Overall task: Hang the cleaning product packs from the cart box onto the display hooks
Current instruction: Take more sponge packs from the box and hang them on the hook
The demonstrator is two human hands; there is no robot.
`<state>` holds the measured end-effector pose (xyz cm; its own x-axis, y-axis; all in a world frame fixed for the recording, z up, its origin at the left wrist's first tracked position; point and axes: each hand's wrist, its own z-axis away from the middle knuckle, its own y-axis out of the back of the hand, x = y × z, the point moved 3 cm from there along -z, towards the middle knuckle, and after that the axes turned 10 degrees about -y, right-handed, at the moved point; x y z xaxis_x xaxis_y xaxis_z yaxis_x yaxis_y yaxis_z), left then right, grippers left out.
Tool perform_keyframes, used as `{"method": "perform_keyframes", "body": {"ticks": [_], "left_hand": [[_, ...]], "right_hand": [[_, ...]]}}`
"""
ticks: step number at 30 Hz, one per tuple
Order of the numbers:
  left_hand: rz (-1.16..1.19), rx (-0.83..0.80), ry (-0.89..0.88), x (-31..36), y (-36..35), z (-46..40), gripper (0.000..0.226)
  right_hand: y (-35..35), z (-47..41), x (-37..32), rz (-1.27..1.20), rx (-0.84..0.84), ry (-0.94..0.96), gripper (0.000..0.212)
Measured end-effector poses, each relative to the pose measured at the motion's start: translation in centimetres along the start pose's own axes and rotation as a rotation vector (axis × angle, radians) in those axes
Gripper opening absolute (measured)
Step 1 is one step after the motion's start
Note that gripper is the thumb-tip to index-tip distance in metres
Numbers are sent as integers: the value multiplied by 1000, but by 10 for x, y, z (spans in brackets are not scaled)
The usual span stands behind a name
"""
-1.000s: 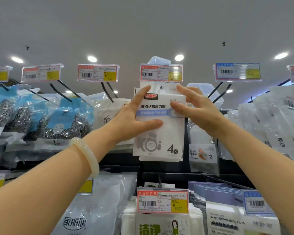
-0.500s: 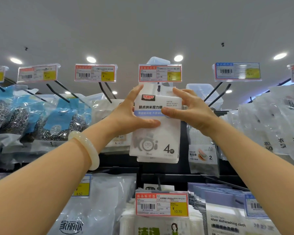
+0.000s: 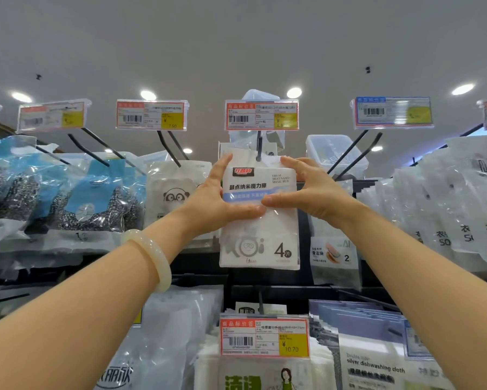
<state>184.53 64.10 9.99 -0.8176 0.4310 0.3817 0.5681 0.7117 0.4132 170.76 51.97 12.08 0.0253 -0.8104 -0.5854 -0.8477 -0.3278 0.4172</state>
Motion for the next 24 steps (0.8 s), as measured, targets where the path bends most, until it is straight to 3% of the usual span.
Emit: {"method": "perform_keyframes", "body": {"ticks": [8,12,18,21,24], "left_hand": [[-35,65,-10,-1,-10,9,109],[-107,102,-13,2,-16,28,127],[-205,19,11,16,-25,76,115],[-316,62,23,21,-8,114,108],[-472,66,95,20,28,162,100]], "right_hand": [[-2,12,0,-3,30,-12,97],[-5,39,-1,163,173,92,100],[-27,95,-2,321,303,118,85],[-61,123,-21,264,224,201,70],[-106,139,-47,394,130,255,59]]}}
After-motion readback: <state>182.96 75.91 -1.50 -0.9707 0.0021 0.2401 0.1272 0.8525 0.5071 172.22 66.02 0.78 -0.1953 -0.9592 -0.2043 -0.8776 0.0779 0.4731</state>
